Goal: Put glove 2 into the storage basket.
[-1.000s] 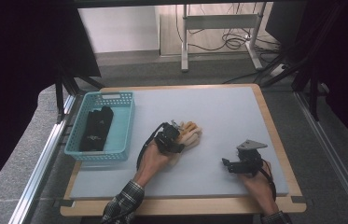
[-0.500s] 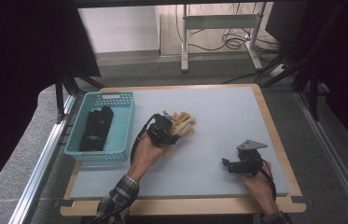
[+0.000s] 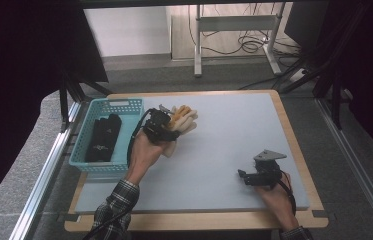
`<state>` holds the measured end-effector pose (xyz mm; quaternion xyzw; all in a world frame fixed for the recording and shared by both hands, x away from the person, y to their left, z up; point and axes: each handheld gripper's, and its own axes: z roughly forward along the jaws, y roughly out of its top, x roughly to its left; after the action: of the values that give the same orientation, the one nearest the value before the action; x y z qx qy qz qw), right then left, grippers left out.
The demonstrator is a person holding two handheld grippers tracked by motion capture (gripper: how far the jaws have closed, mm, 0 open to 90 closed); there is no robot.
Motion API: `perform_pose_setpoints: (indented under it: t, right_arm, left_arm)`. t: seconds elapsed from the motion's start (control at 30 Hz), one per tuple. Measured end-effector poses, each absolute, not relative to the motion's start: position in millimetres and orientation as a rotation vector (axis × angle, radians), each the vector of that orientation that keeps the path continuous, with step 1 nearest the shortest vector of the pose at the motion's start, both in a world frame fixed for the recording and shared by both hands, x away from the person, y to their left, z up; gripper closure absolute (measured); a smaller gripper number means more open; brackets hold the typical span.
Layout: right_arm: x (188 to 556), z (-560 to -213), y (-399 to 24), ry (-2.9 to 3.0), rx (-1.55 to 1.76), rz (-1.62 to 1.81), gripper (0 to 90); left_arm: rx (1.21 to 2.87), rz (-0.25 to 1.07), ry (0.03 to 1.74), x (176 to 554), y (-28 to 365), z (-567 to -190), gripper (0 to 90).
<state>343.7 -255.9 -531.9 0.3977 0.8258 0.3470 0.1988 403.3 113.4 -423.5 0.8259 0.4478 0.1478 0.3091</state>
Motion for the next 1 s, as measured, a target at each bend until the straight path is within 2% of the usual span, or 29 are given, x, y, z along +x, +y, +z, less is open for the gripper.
perform_pose_setpoints:
  t: [0.57,1.0]
  right_arm:
    - [344,-532,-256,2.309,1.113,0.971,17.2]
    - [344,-532,-256,2.309,1.111,0.971,17.1]
  left_arm:
    - [2.097,0.476,1.362,410,182,-401,53.1]
    - [2.008,0.505,1.580,414,250,-411,52.9]
